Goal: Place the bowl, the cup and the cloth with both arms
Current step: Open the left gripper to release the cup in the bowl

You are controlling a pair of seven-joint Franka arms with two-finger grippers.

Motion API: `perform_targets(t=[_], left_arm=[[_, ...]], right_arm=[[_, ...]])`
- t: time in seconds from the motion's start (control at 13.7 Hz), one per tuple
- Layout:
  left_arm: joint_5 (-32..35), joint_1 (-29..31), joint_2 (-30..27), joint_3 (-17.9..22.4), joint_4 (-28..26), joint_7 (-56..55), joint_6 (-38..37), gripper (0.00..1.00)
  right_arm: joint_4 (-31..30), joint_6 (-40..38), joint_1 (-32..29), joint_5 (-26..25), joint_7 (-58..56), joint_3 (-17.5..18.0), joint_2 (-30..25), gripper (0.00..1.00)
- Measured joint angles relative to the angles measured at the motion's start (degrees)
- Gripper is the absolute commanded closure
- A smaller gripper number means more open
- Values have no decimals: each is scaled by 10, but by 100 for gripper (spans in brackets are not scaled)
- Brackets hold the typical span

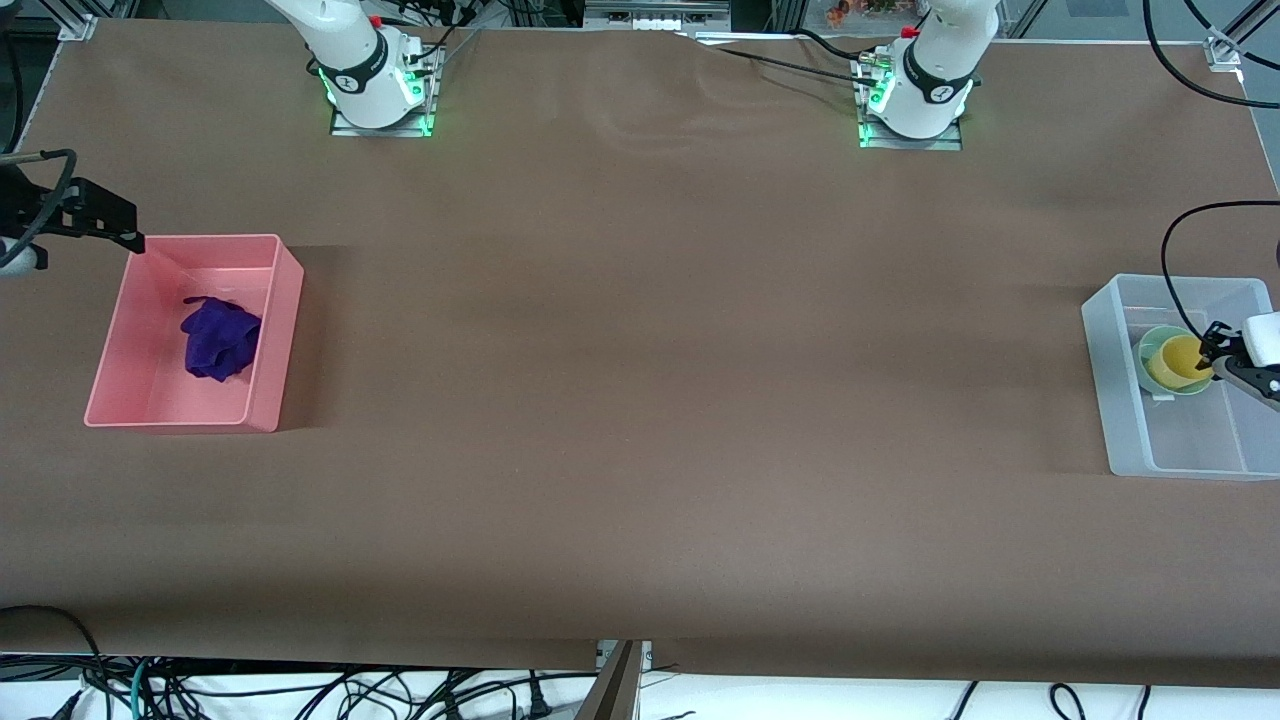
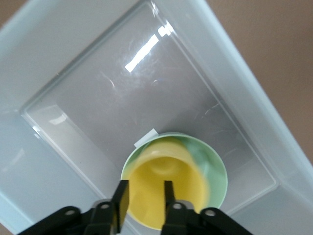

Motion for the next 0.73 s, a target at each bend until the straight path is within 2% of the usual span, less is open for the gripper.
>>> perform_targets(t=[0.22,0.51,0.73], left_arm=[[-23,4,-37,-59,38,-16,-110,0],[-25,0,-83,-176,114,-187,-320,0],[-25,-12,-86,-241,162,-316,-417,0]], right_arm=[[-2,0,0,0,7,-1,0,0],[-5,0,0,0,7,0,4,0],[-5,0,0,0,7,0,4,0]])
